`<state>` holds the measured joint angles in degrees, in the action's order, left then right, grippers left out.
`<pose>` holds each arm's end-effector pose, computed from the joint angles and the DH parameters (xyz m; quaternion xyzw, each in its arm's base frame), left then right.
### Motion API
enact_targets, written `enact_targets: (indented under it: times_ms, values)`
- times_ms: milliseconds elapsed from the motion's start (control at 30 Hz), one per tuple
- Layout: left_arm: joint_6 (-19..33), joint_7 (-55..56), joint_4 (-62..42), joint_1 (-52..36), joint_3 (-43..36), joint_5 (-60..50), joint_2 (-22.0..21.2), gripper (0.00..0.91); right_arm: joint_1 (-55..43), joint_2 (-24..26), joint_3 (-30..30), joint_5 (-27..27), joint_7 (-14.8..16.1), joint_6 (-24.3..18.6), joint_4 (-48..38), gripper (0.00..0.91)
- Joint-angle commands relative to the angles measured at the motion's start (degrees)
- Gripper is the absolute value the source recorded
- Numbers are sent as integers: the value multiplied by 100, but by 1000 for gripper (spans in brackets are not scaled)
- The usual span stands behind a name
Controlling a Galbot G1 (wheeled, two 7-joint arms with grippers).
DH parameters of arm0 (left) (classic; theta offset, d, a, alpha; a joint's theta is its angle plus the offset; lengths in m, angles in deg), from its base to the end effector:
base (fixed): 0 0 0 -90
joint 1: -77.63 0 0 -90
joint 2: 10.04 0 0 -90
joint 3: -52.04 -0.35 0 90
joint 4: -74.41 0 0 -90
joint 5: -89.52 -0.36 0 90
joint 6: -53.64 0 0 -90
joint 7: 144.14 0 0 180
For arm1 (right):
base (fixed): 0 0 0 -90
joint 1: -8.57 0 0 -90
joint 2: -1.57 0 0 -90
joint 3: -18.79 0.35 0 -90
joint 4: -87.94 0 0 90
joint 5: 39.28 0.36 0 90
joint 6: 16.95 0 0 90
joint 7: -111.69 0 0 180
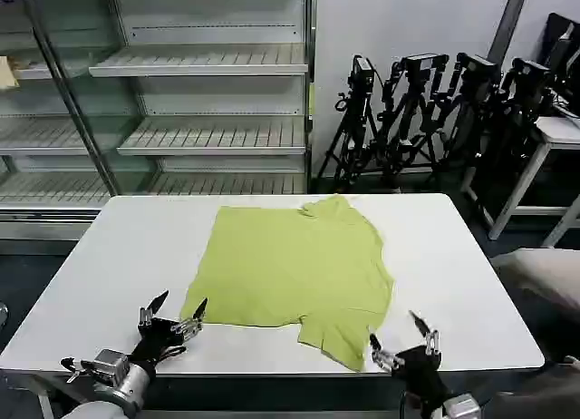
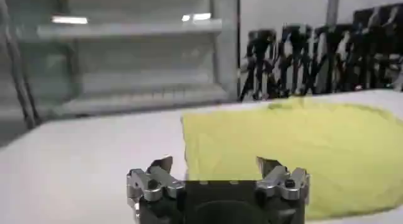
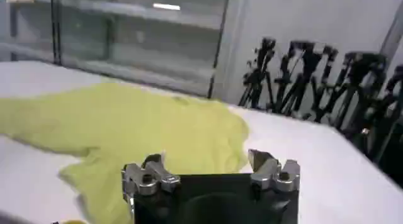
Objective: Fold and organize the clothes.
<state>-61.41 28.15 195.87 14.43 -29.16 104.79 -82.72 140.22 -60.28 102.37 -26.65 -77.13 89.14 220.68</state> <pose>0.2074 0.0931 -0.2625 -0.0718 -0.9825 -0.0265 0.1695 0.1251 -0.0238 -0.2547 0.1198 -0.9772 0.0762 0.1580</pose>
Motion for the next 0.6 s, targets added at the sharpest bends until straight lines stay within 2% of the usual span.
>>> enact_targets:
  times_ms: [33,400,600]
  values:
    - [-805,289,31,110,27,209,17,907,398,96,-100,108,15,84,187,907]
    - [-808,322,-146,-17,81,426,77,907,-93,-81,-605,139,-432,534,64,907]
    - [-804,308,-167,-71,94,431,62,907,-293,-151,-693,188,-548,710,-28,907]
